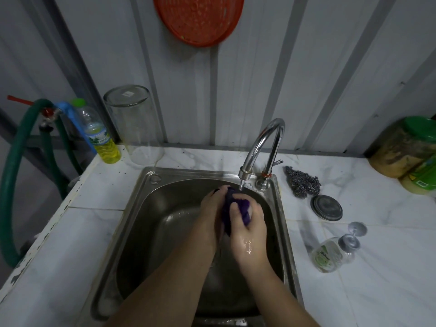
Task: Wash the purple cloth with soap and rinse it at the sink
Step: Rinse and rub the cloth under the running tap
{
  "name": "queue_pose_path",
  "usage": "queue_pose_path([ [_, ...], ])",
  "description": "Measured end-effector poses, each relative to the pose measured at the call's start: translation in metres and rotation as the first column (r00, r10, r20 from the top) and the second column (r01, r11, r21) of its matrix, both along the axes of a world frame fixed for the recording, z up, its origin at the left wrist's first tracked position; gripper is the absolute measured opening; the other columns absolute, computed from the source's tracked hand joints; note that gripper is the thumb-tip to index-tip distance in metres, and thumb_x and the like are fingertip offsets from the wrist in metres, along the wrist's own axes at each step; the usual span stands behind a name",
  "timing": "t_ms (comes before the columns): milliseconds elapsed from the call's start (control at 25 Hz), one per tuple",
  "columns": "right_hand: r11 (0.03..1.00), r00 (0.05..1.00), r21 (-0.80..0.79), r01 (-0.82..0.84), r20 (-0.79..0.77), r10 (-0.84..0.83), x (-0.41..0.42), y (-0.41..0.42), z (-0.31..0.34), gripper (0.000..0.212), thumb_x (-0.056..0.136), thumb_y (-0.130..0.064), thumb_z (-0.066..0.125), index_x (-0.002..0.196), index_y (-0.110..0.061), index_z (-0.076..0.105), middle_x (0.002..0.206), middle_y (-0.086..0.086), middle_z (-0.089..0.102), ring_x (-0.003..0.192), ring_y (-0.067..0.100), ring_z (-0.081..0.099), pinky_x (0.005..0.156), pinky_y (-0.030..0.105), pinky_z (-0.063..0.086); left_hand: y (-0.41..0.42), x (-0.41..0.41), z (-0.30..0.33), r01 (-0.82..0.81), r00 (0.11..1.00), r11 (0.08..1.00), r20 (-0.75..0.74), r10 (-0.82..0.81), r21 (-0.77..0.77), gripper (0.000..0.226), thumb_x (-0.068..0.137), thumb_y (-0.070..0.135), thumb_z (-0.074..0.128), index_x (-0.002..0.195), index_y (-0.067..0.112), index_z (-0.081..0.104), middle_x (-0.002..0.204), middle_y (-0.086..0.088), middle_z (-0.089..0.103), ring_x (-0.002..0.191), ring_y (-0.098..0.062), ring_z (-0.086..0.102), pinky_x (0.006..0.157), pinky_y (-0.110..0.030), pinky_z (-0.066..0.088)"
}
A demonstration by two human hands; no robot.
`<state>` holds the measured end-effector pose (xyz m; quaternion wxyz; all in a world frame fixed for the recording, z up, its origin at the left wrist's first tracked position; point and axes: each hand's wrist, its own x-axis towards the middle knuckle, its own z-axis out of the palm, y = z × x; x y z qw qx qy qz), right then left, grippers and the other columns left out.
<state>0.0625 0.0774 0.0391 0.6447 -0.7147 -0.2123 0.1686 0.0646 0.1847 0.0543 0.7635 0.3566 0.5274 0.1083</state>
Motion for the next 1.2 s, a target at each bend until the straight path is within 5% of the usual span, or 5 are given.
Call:
queue_pose_path([
  [200,0.948,0.959,-0.292,0.129,0.281,-0.044,0.014,0.017,0.007,0.032,0.089,-0.057,0.056,0.080,-0.027,0.062,0.084,-0.007,0.060,0.074,0.008,0.060,0.068,0.028,0.051,-0.019,-0.006,-0.011,0.067,0.981,0.991,0.191,-0.045,-0.114,0.044,0.095,0.050,0.060,0.086,0.008,0.066,0.064,-0.006,0.067,0.063,-0.019,0.068,0.081,-0.035,0.053],
  [440,0.902,0.954,-0.427,0.067,-0.236,-0.183,0.078,0.043,0.003,0.032,0.091,-0.038,0.058,0.080,-0.009,0.065,0.078,0.008,0.068,0.074,0.026,0.066,0.076,0.035,0.058,-0.027,-0.003,-0.006,0.086,0.993,0.996,0.086,-0.086,-0.003,0.030,0.093,0.035,0.059,0.088,0.008,0.072,0.076,-0.014,0.072,0.072,-0.031,0.067,0.064,-0.035,0.051],
  [680,0.989,0.765,-0.082,0.121,-0.627,-0.145,0.079,0.023,-0.010,0.034,0.090,-0.042,0.070,0.104,-0.011,0.068,0.098,0.013,0.077,0.091,0.034,0.075,0.086,0.052,0.061,-0.013,-0.007,-0.008,-0.076,0.975,0.995,0.202,0.087,-0.060,0.049,0.078,0.043,0.080,0.118,0.017,0.068,0.112,-0.014,0.076,0.099,-0.039,0.073,0.084,-0.057,0.060],
  [920,0.999,0.979,-0.012,0.034,-0.199,-0.036,0.035,-0.002,-0.002,0.035,0.088,0.008,0.054,0.100,-0.023,0.063,0.101,0.014,0.072,0.095,0.031,0.069,0.081,0.039,0.060,0.000,-0.009,-0.005,-0.222,0.946,0.973,0.253,0.201,0.061,0.024,0.096,0.012,0.065,0.119,0.018,0.064,0.113,-0.014,0.070,0.094,-0.032,0.070,0.074,-0.043,0.060],
  [1200,1.000,0.991,-0.011,0.015,0.133,-0.014,-0.006,-0.002,0.001,0.023,0.079,-0.047,0.069,0.097,-0.041,0.056,0.107,-0.005,0.053,0.096,0.015,0.060,0.079,0.026,0.055,0.000,-0.006,-0.002,0.303,0.950,0.947,0.115,-0.291,-0.105,0.060,0.084,0.069,0.062,0.097,0.011,0.066,0.084,-0.012,0.071,0.075,-0.023,0.071,0.077,-0.038,0.054],
])
